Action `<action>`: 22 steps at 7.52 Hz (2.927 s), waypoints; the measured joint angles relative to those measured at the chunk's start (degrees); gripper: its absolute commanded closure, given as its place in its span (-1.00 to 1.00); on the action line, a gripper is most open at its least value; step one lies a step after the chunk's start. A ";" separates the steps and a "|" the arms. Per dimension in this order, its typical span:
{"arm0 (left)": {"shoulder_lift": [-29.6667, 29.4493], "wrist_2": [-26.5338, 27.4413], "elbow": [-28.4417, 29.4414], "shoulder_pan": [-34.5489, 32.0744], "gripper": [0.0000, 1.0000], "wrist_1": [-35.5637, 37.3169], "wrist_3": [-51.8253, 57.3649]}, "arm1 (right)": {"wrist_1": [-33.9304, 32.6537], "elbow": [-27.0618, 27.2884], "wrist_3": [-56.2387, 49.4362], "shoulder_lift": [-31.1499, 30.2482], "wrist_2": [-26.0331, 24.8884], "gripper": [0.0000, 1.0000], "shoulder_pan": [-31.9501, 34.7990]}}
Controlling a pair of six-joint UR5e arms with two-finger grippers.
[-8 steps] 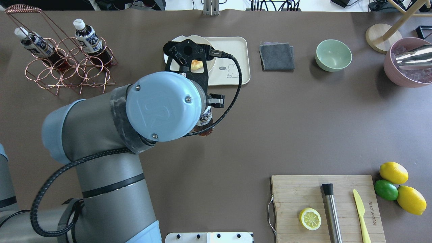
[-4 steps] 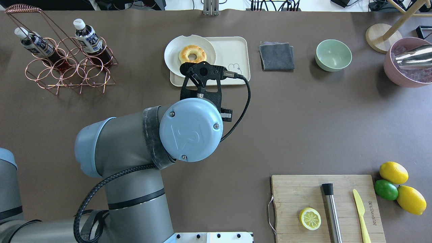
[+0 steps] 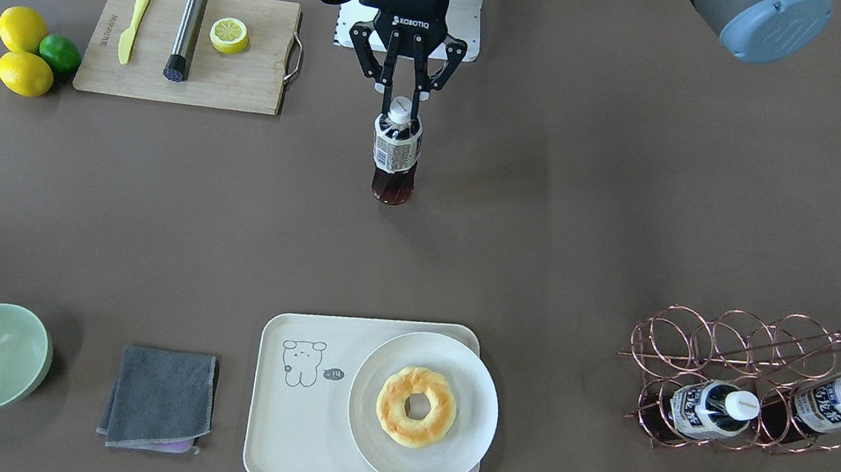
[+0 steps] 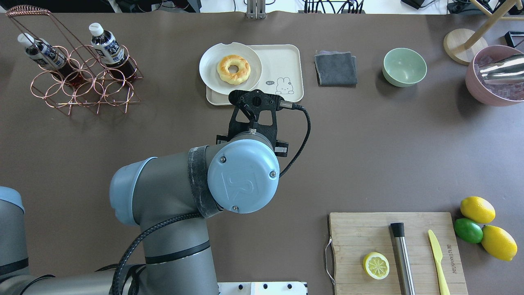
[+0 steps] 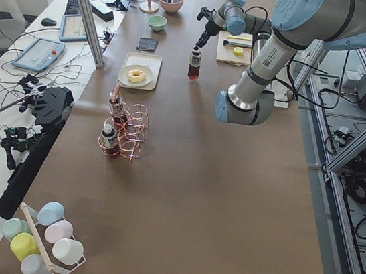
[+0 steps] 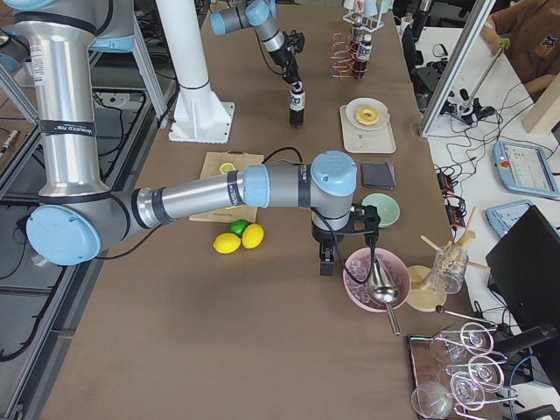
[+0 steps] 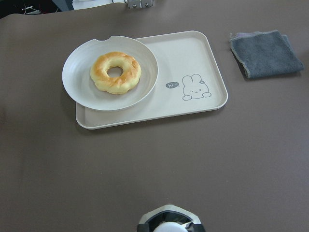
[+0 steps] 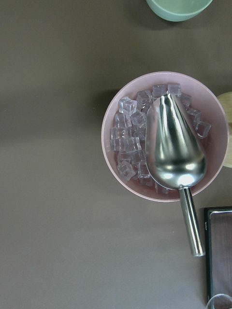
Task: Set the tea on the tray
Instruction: 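Carry the bottle with the left gripper toward the tray and lower it, then release the bottle on the table near the tray and withdraw the left arm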
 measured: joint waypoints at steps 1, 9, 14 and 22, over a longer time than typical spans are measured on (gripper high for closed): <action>0.05 0.12 0.50 0.04 1.00 -0.41 -0.01 | 0.00 0.03 0.01 0.17 0.00 -1.00 0.00; 1.04 0.27 0.76 0.02 -0.96 -2.15 0.23 | -0.04 0.01 0.09 0.69 0.15 -1.00 0.00; 1.01 -4.98 -3.22 -5.33 -0.96 -1.53 1.70 | 0.06 0.26 0.81 0.76 2.28 -1.00 0.02; 29.20 -41.22 -16.56 -50.29 -0.96 1.32 39.32 | -0.14 13.79 33.92 11.26 2.78 -1.00 -17.92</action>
